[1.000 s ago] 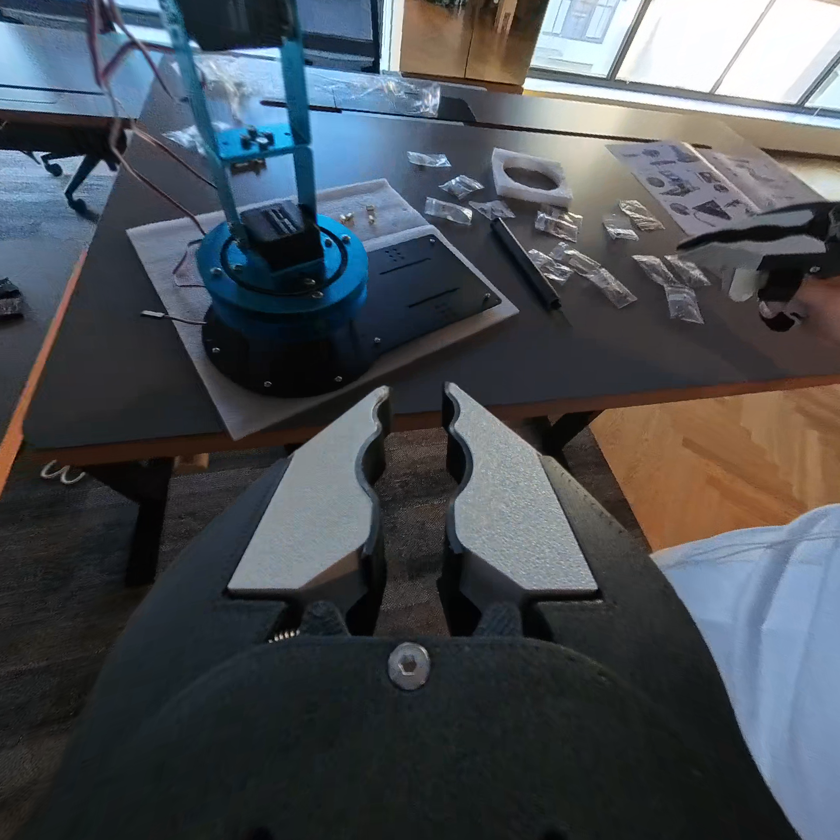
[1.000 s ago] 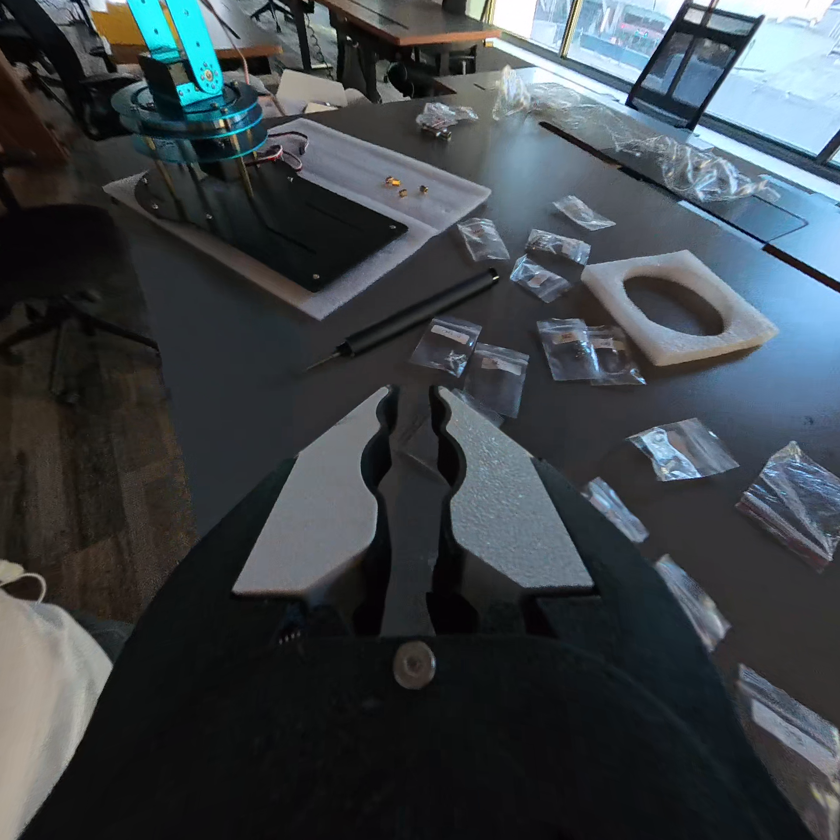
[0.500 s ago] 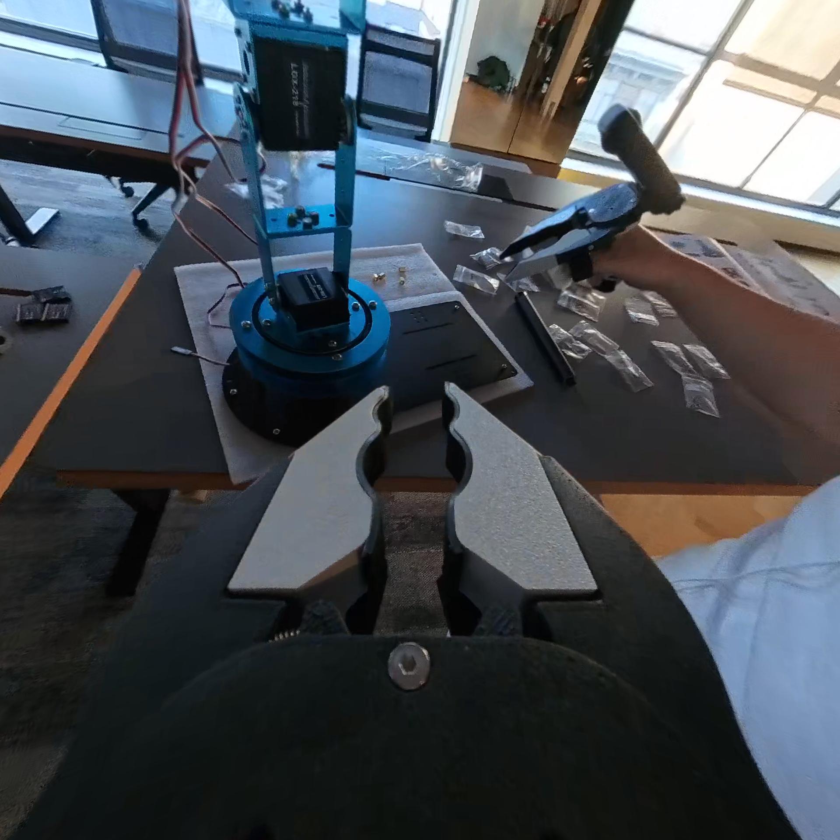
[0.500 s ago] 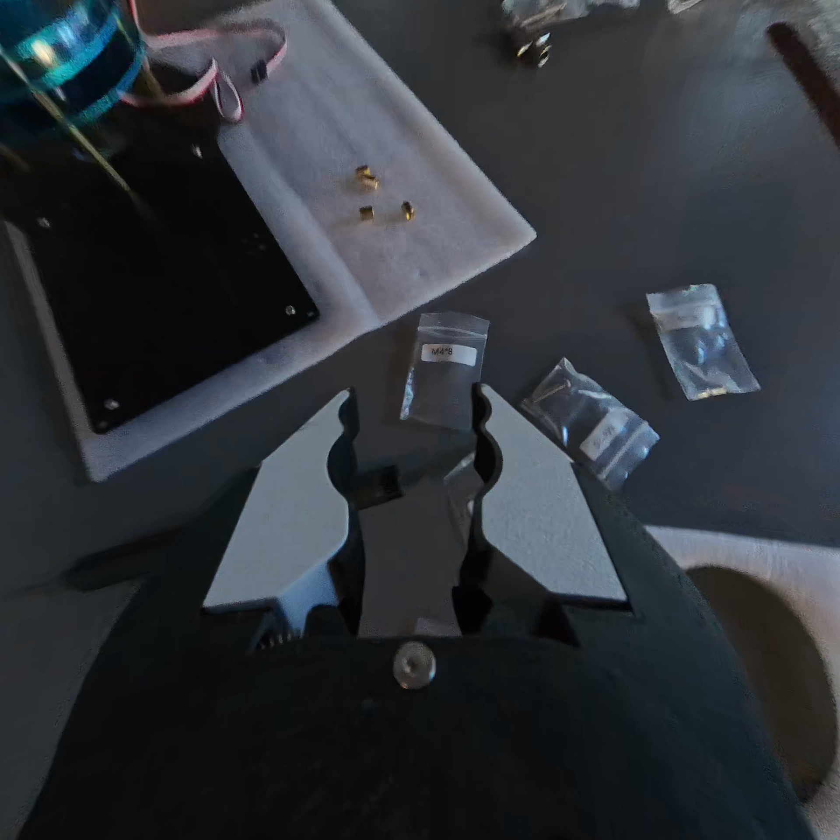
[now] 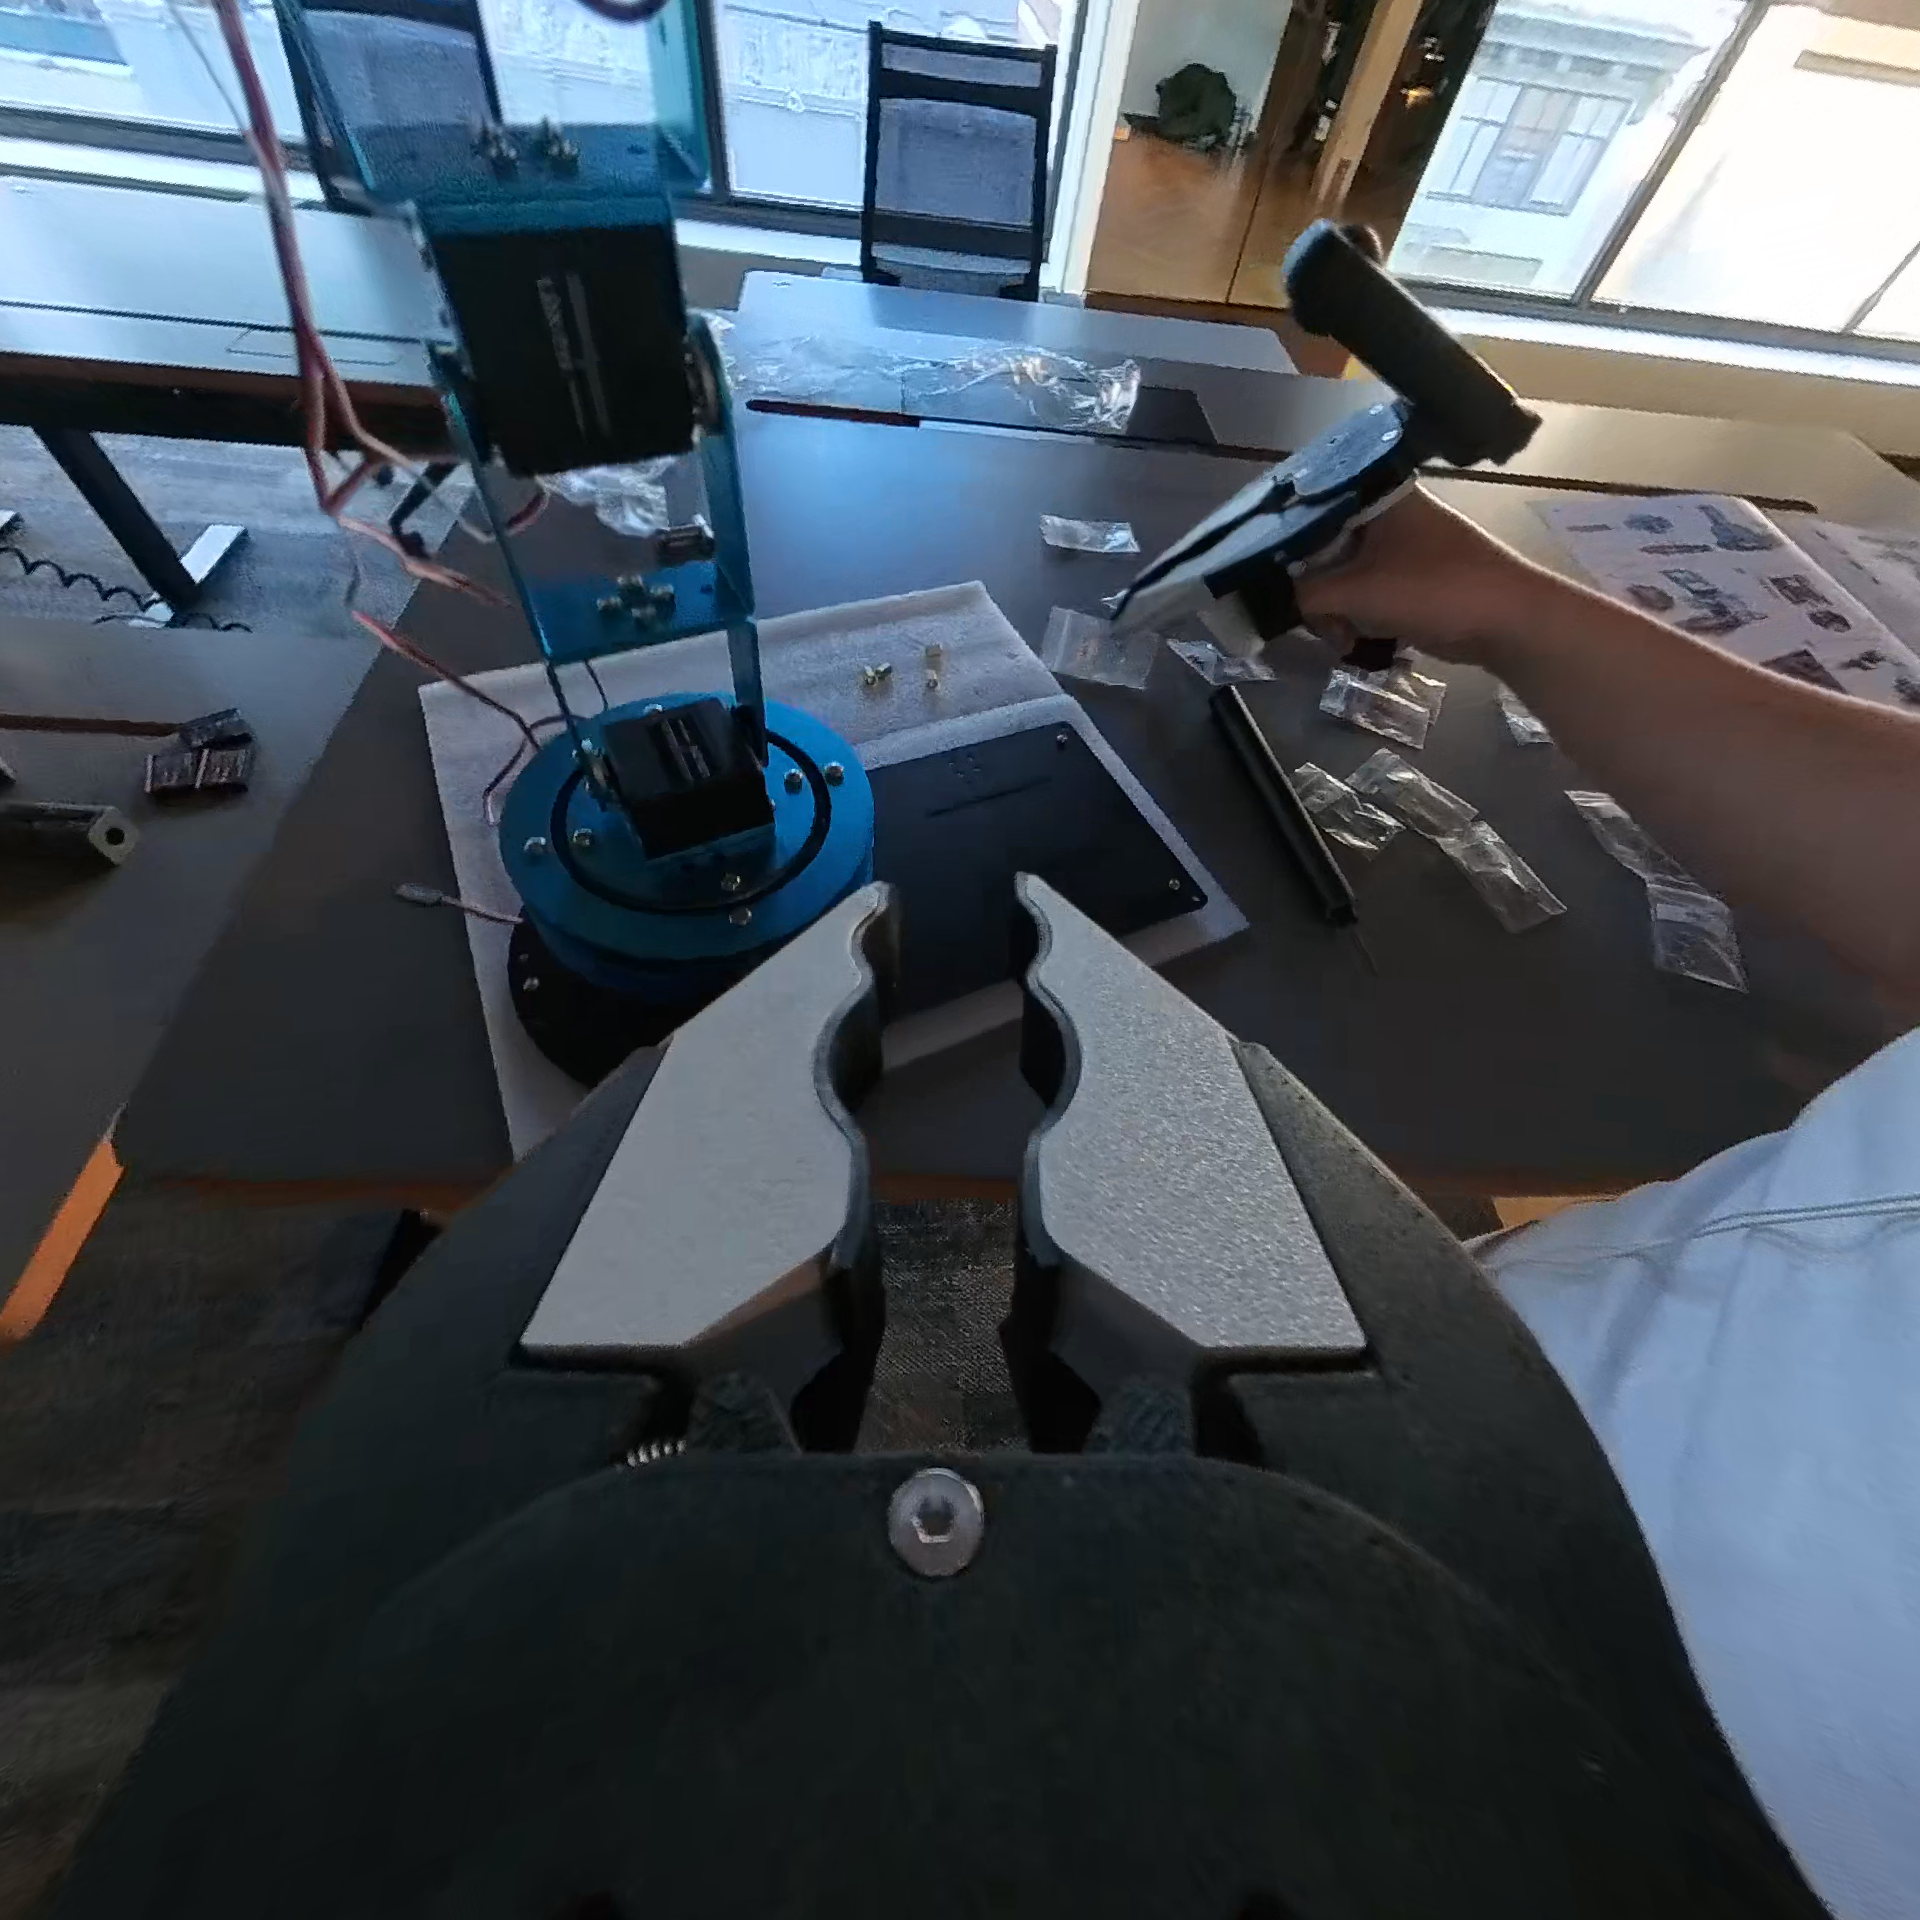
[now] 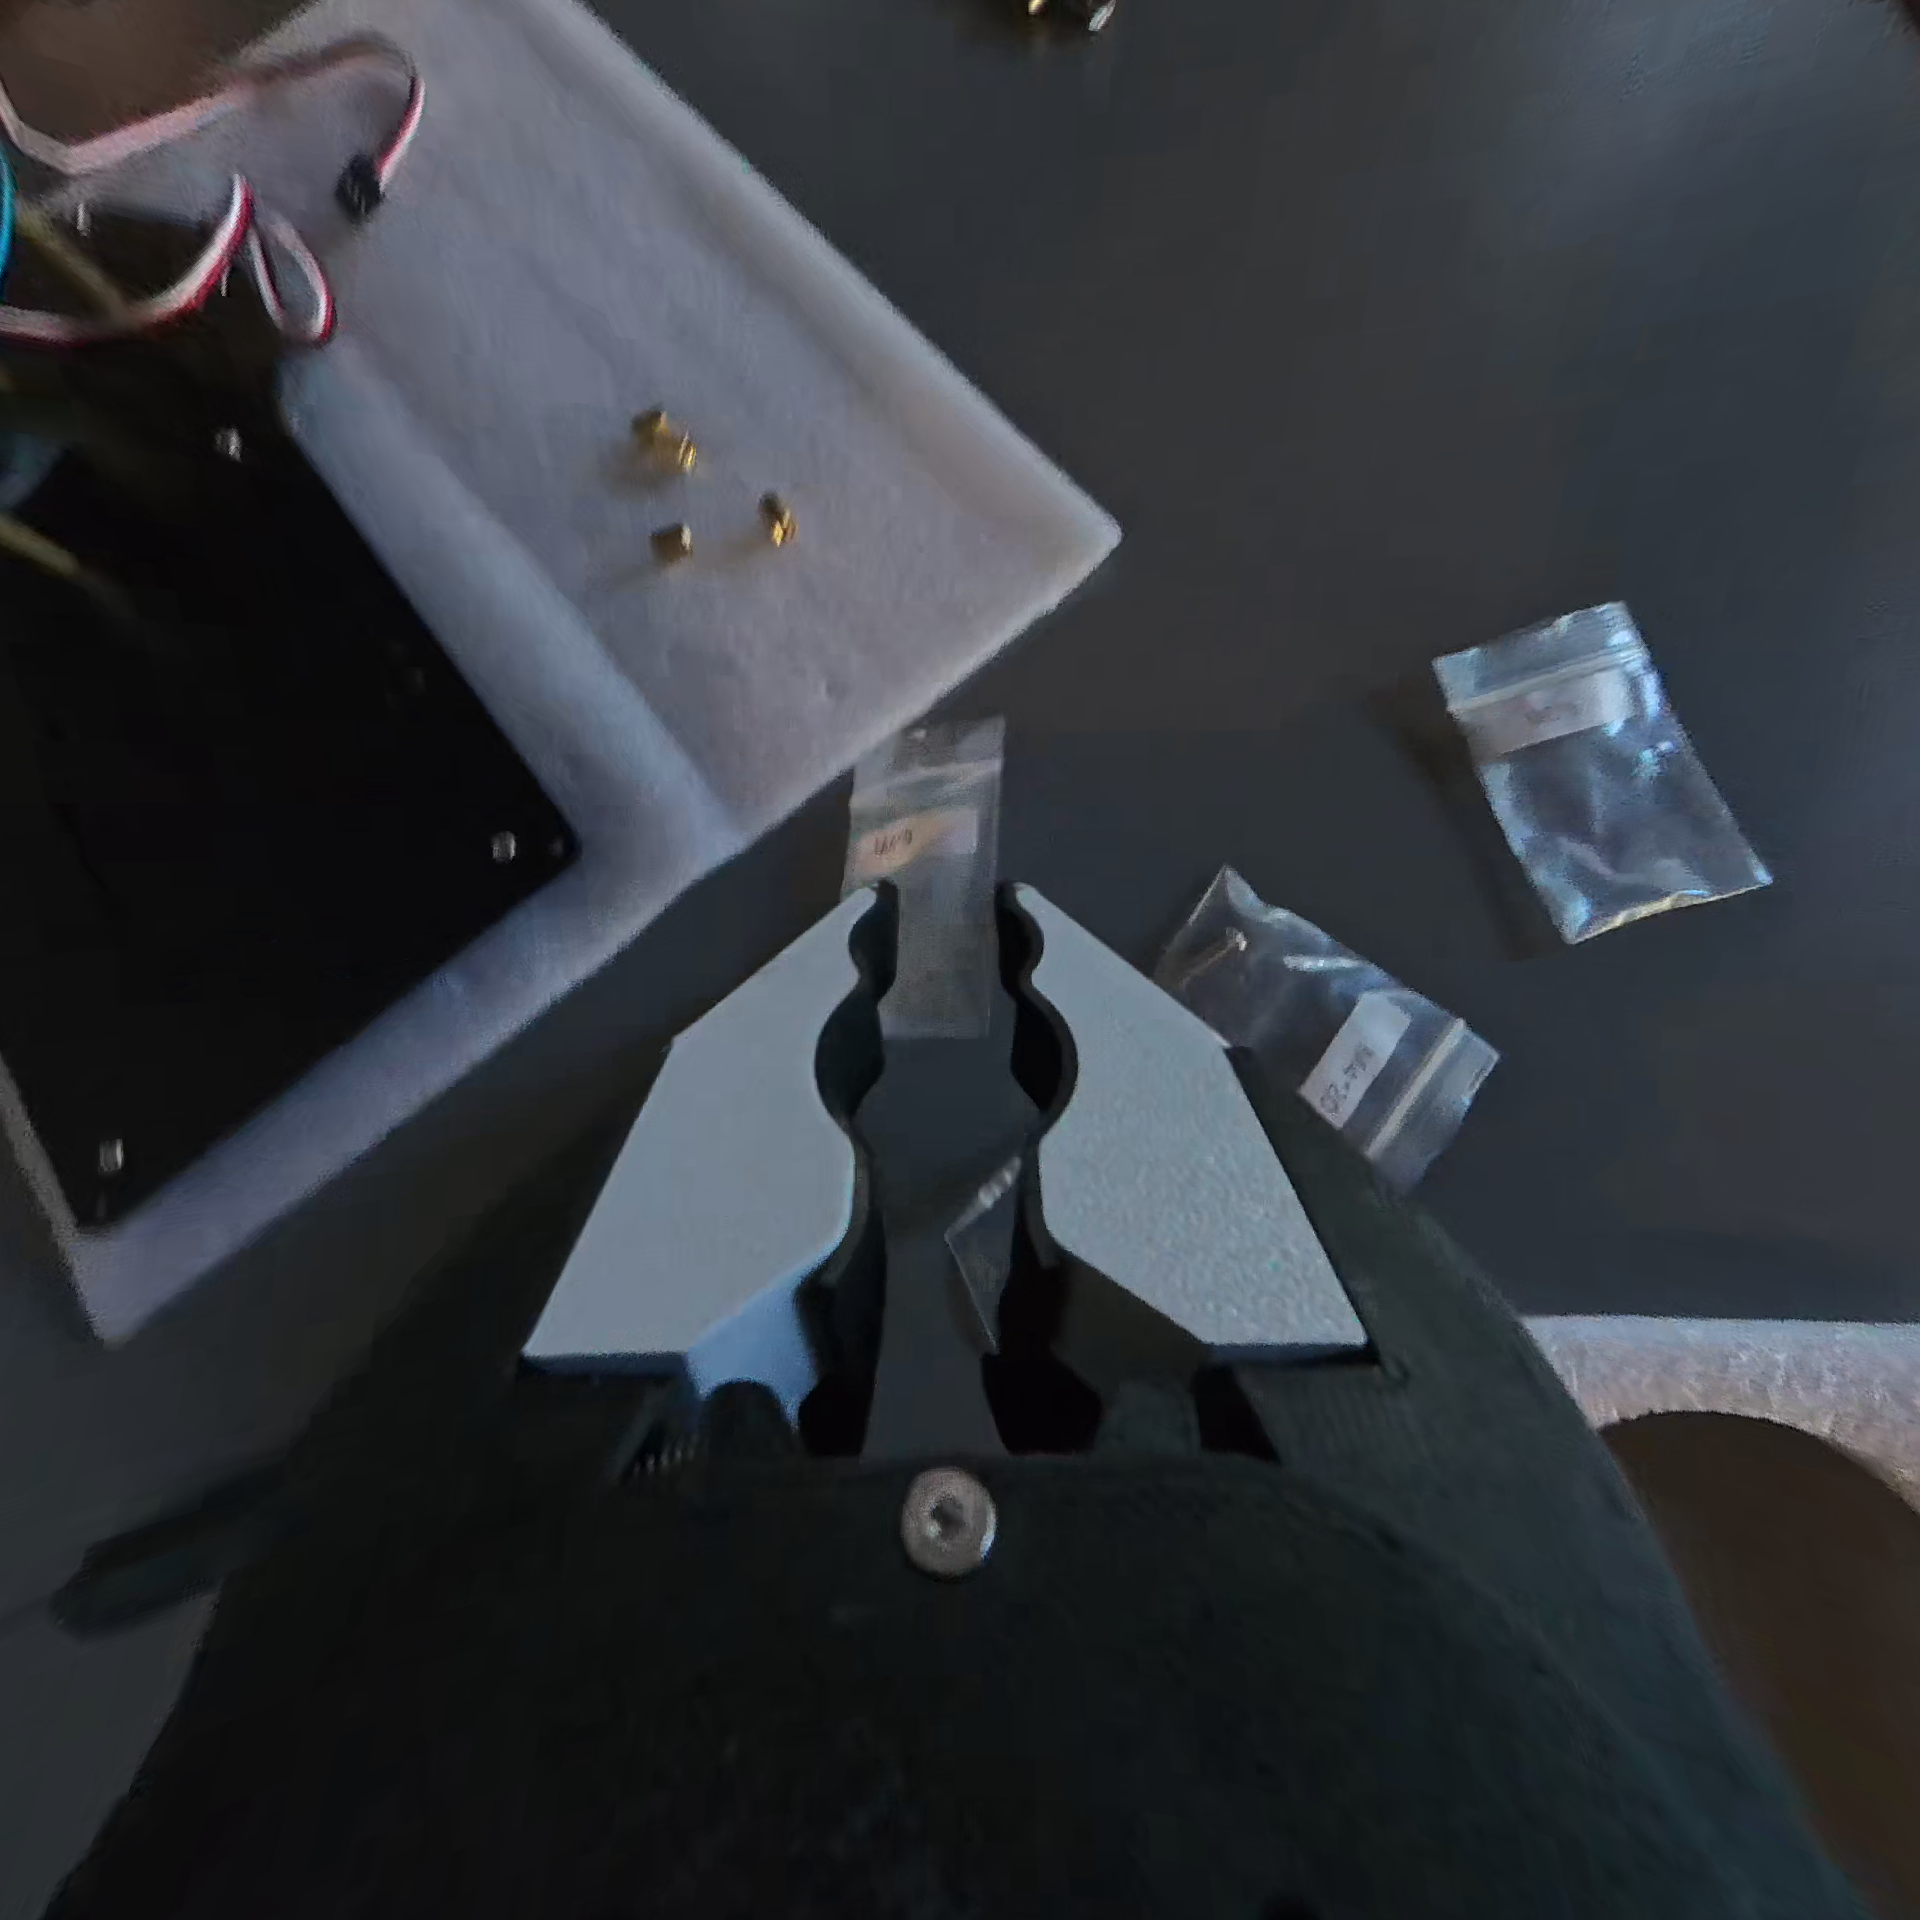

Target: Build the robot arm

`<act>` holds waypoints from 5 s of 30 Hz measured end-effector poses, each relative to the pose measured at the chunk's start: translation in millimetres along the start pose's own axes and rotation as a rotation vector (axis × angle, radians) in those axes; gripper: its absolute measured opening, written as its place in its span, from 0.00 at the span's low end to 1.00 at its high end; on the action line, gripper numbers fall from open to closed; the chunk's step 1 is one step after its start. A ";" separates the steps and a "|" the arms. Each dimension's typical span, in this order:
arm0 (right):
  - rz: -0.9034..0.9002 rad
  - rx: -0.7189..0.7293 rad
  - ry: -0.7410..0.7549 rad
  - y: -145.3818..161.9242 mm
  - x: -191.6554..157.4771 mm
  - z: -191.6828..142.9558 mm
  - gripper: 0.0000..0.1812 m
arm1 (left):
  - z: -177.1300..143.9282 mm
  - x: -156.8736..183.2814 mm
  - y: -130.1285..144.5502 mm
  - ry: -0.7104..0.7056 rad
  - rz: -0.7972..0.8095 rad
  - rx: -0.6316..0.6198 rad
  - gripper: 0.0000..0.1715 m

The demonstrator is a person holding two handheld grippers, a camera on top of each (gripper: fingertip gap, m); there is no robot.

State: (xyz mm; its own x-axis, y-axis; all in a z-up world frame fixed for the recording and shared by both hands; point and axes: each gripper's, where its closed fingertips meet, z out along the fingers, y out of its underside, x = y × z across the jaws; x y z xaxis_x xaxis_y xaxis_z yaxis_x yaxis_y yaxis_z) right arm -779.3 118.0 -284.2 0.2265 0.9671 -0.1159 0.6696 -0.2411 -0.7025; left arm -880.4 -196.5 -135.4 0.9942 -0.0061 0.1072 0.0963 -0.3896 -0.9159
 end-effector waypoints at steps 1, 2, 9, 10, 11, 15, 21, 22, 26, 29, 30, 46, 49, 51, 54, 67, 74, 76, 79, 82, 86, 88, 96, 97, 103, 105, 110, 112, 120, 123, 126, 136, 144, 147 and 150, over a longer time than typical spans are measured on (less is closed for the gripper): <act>0.023 0.016 0.032 -7.0 2.5 1.3 0.09 | 3.0 -0.6 -2.2 0.017 0.011 -0.003 0.11; 0.043 0.022 0.070 -11.9 5.6 3.3 0.09 | 6.0 -1.4 -3.9 0.035 0.025 -0.009 0.11; 0.072 -0.053 0.138 -4.4 3.1 7.9 0.20 | 18.0 -17.7 -7.9 0.165 0.097 -0.036 0.11; 0.104 -0.072 0.118 -1.2 2.5 7.4 0.23 | 17.5 -20.7 -7.3 0.183 0.102 -0.038 0.11; 0.136 -0.102 0.101 4.1 2.2 6.8 0.27 | 16.5 -24.1 -6.7 0.198 0.109 -0.041 0.12; 0.102 -0.157 0.082 18.7 -6.3 5.1 0.30 | 9.0 -38.5 -5.5 0.224 0.139 -0.038 0.12; 0.118 -0.133 0.306 22.0 -4.3 4.4 0.12 | 1.3 -55.2 -3.2 0.258 0.116 -0.032 0.12; 0.158 -0.121 0.348 21.3 -3.0 4.6 0.11 | 1.5 -56.9 -3.2 0.262 0.114 -0.029 0.12; 0.327 -0.079 0.418 16.9 -6.0 10.4 0.17 | 5.2 -57.3 -0.7 0.292 0.091 -0.027 0.12; 0.365 -0.088 0.406 17.2 -10.9 10.3 0.21 | 8.4 -54.2 3.3 0.307 0.081 -0.039 0.13; 0.369 -0.090 0.396 18.6 -13.2 7.7 0.21 | 8.8 -52.8 4.1 0.310 0.079 -0.039 0.13; -0.010 0.154 0.290 -0.5 -39.6 -55.4 0.04 | 18.2 -17.1 -7.8 0.261 0.088 0.000 0.13; -0.069 0.234 0.316 15.2 -49.9 -114.8 0.05 | 28.3 9.5 -1.8 0.243 0.105 -0.028 0.13; -0.087 0.272 0.333 39.9 -51.1 -159.3 0.05 | 39.2 31.3 3.5 0.228 0.112 -0.045 0.13; -0.096 0.272 0.358 93.0 -40.0 -226.4 0.06 | 58.8 70.6 8.1 0.198 0.108 -0.049 0.13; -0.068 0.187 0.402 272.5 40.7 -414.3 0.07 | 123.9 225.2 -11.7 0.021 0.076 -0.015 0.15; -0.110 0.269 0.388 248.8 72.4 -454.7 0.10 | 131.8 249.1 -84.5 -0.068 0.153 0.093 0.17; -0.141 0.294 0.402 231.3 79.0 -467.4 0.12 | 129.0 248.5 -107.4 -0.103 0.156 0.120 0.19; -0.187 0.333 0.409 203.4 83.6 -485.0 0.16 | 124.6 245.0 -132.8 -0.156 0.137 0.135 0.22; -0.240 0.405 0.443 172.4 88.8 -501.9 0.23 | 127.2 246.0 -147.8 -0.151 0.083 0.100 0.26; -0.247 0.513 0.447 137.4 93.4 -515.6 0.28 | 137.2 259.6 -184.5 -0.107 0.036 0.144 0.28; -0.231 0.522 0.450 132.7 99.3 -516.3 0.30 | 138.5 262.3 -202.3 -0.141 0.040 0.194 0.29; -0.221 0.468 0.466 148.0 124.5 -498.6 0.30 | 153.5 275.2 -210.3 -0.171 -0.011 0.300 0.28; -0.228 0.446 0.494 150.1 131.2 -500.2 0.30 | 156.2 274.7 -208.7 -0.172 -0.017 0.313 0.27; -0.269 0.345 0.567 158.0 161.8 -511.3 0.17 | 171.2 265.7 -221.7 -0.179 -0.020 0.368 0.24; -0.254 0.295 0.568 168.9 173.6 -508.4 0.14 | 179.1 266.9 -226.7 -0.193 0.013 0.367 0.24; -0.149 0.138 0.593 214.1 220.7 -503.8 0.00 | 220.6 277.5 -221.8 -0.182 0.058 0.263 0.24; -0.084 0.115 0.613 227.1 238.1 -505.9 0.00 | 235.5 282.1 -218.9 -0.171 0.071 0.230 0.24; 0.062 0.126 0.624 247.1 271.6 -498.5 0.00 | 277.8 318.9 -216.2 -0.007 0.057 0.210 0.24; 0.092 0.165 0.610 243.8 274.9 -492.8 0.00 | 288.6 323.2 -215.9 0.020 0.044 0.218 0.24; 0.114 0.203 0.611 240.4 278.7 -489.6 0.00 | 292.4 326.8 -216.9 0.056 0.020 0.234 0.24; 0.156 0.238 0.574 238.8 281.0 -475.1 0.00 | 287.6 329.9 -222.5 0.100 -0.012 0.280 0.22; 0.162 0.246 0.556 238.1 280.1 -469.7 0.00 | 293.5 334.1 -217.1 0.105 0.001 0.244 0.22; 0.166 0.251 0.554 237.8 280.2 -468.8 0.00 | 291.9 333.6 -217.7 0.102 0.003 0.247 0.22; 0.164 0.248 0.548 237.9 279.2 -466.7 0.00 | 286.5 330.9 -219.6 0.093 0.002 0.257 0.22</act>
State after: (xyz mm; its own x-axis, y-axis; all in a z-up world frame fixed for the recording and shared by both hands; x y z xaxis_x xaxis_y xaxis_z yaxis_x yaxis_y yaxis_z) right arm -226.6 292.6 -156.0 0.6866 0.7209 0.0948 0.4263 -0.2935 -0.8556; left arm -559.0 151.0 -9.5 0.9869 -0.0960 0.1296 0.1151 -0.1433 -0.9830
